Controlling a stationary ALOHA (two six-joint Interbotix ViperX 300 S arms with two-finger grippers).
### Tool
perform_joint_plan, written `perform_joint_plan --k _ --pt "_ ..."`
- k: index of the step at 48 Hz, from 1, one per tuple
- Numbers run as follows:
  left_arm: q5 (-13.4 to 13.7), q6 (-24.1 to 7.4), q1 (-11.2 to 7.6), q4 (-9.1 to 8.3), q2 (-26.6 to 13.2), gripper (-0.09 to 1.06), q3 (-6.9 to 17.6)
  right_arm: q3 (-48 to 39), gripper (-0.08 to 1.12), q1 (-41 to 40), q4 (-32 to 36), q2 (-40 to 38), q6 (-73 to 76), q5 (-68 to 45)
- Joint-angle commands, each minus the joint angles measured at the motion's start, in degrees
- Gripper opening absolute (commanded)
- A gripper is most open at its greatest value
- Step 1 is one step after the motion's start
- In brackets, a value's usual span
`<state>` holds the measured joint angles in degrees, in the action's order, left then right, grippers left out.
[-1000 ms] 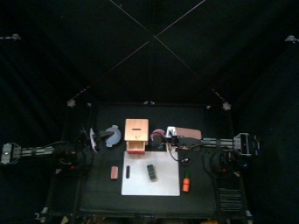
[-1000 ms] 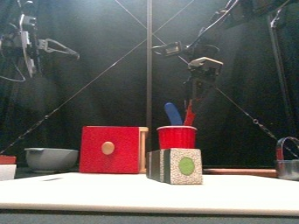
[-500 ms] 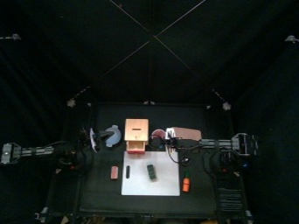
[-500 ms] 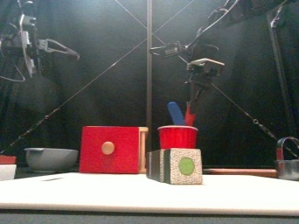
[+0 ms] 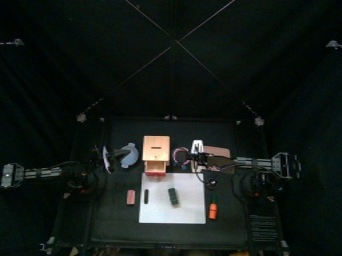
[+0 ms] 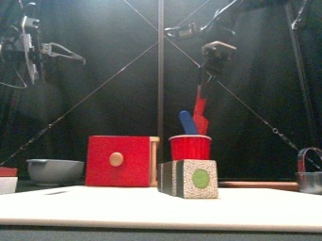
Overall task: Place sushi on board then cut the sushi with the knife then place the pieces on the plate
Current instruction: Grasp knife edge with left hand
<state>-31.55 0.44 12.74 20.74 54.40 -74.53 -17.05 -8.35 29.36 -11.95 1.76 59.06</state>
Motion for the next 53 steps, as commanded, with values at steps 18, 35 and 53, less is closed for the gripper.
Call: perform_joint_plan --k 18,35,53 --pt "-0.09 -0.53 -0.79 -5.89 -4.66 0.13 2.64 -1.58 0.39 -1.58 -11.43 -16.70 6.59 -9.40" --pt "-1.41 -0.26 -3.96 -15.21 -18.54 0.67 8.17 -21.53 0.39 -1.67 -26.72 -20.13 9.40 -49.57" --pt "-5.62 -0.35 -7.38 -15.21 -29.79 1.04 13.18 -23.20 0.39 -1.32 -27.42 -15.38 9.58 -56.60"
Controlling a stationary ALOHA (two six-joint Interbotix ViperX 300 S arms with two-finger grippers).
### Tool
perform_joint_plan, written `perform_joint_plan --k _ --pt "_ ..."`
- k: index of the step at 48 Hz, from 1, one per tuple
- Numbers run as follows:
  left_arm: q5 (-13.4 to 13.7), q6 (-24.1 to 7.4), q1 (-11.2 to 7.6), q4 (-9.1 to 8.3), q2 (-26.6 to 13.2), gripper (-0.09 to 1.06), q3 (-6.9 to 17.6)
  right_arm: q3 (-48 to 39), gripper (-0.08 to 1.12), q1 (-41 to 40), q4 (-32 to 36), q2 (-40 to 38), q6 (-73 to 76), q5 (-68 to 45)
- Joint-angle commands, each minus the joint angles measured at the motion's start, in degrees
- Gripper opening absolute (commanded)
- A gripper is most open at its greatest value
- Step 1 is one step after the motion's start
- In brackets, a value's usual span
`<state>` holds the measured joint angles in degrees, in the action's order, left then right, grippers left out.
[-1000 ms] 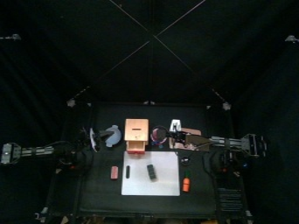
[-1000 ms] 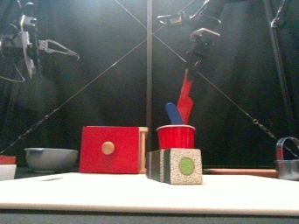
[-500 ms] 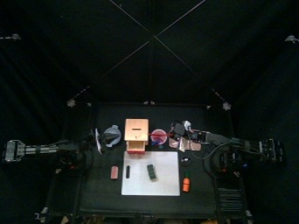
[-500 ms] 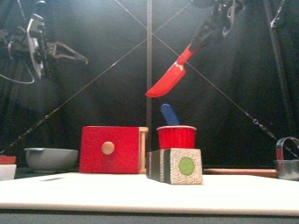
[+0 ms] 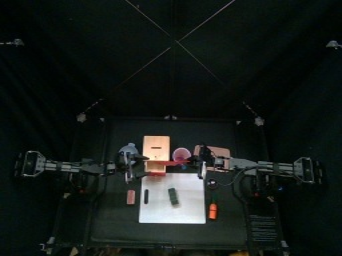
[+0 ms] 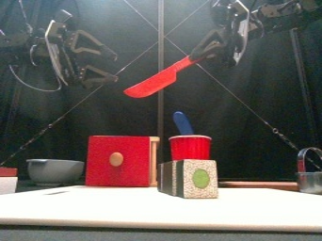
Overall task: Place sushi on board then cut the sushi with the knife then place the pieces on the plate
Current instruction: Grasp knife edge with left hand
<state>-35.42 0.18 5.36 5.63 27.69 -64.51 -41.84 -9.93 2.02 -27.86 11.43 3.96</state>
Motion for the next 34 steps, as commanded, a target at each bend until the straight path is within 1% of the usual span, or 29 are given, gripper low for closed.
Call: perform_joint_plan --k 1,4,6,11,16,23,26,34 --pt "-2.02 -0.09 0.00 -0.09 -3.87 1.04 3.52 1.67 0.39 0.35 -0.09 0.70 -0.09 -1.67" --pt "-2.55 -0.26 0.26 -0.18 -5.98 1.04 4.31 2.02 0.39 0.62 0.18 1.23 -0.09 -2.20" --pt "-3.25 -0.18 0.79 -0.09 -7.56 1.04 4.83 2.11 0.39 0.70 0.26 1.41 -0.09 -2.55" --pt "-4.39 -0.18 1.32 0.00 -10.63 1.04 5.54 2.20 0.39 0.79 0.26 1.58 -0.09 -3.16" --pt "-5.80 -0.09 1.85 -0.09 -12.57 1.04 6.15 2.20 0.39 1.32 0.35 1.49 -0.09 -3.69" --pt "-7.29 -0.09 2.55 -0.18 -13.89 1.03 6.94 2.11 0.39 2.02 0.26 1.58 -0.09 -3.78" --pt "-7.38 -0.09 2.64 -0.09 -13.89 1.00 7.12 1.85 0.39 2.11 0.18 1.58 -0.09 -3.78" --pt "-7.29 -0.09 2.20 -0.18 -13.80 0.82 6.59 1.41 0.39 1.85 0.09 1.58 0.00 -3.87"
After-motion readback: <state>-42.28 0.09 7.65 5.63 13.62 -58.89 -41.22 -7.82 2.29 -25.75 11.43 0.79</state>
